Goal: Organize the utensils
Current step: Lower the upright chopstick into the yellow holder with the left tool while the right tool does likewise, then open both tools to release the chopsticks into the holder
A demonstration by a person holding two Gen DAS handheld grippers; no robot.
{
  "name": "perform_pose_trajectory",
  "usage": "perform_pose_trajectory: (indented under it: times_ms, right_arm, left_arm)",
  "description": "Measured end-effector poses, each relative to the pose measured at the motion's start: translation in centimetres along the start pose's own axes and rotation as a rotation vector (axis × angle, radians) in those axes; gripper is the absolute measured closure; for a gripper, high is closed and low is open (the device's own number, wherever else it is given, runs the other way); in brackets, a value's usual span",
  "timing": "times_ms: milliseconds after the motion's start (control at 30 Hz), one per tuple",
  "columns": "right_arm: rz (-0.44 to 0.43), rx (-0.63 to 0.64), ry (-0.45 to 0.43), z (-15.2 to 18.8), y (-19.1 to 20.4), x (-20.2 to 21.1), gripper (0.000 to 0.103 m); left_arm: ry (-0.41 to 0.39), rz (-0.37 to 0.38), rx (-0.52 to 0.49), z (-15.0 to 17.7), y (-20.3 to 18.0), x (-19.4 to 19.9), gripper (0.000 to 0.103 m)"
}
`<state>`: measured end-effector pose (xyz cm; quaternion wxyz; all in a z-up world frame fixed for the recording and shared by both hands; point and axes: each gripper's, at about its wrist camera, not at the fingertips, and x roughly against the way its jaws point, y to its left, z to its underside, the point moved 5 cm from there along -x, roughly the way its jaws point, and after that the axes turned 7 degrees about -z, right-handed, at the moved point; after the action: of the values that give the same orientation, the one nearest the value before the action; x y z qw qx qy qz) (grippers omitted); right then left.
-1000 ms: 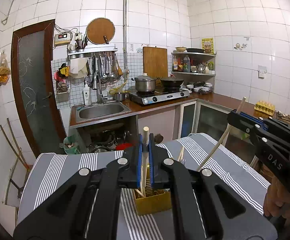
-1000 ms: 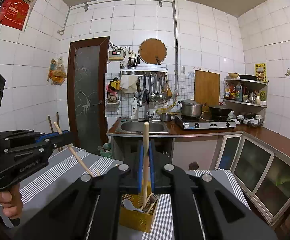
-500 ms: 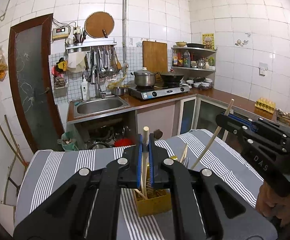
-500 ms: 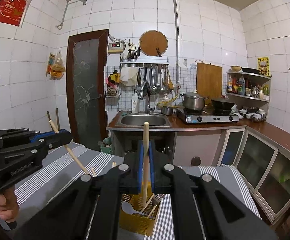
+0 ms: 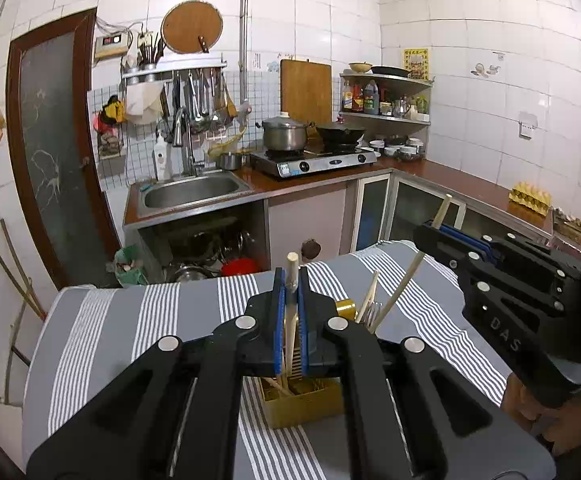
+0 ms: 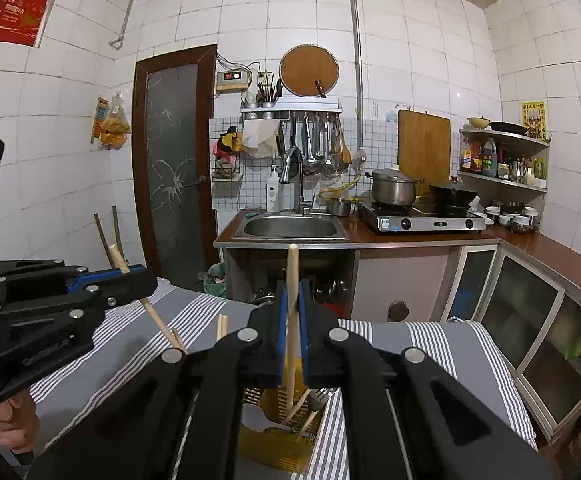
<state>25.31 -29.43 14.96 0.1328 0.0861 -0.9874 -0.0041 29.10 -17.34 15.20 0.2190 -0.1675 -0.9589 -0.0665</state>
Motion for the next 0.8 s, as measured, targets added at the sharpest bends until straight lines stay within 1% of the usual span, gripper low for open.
perform_pose_trajectory:
  times_ms: [233,567,800]
  right_arm:
    - [0.01,-0.008,0.027,0.7,-0.3,-2.0,0.097]
    - [0.015,-0.036,0.071,2.2,-1.6,-5.0,0.097]
    - [0.013,-0.059,0.111,3.9,-2.5,-7.1,0.097]
  left_arm:
    - [0.028,0.009,0.012,0.8,0.4,-2.1,0.098]
    - [0.101,0.014,0.043,2.0,1.1,-6.3,0.098]
    - [0.155,0.006,0.038,3.1,0.9,-9.0,0.098]
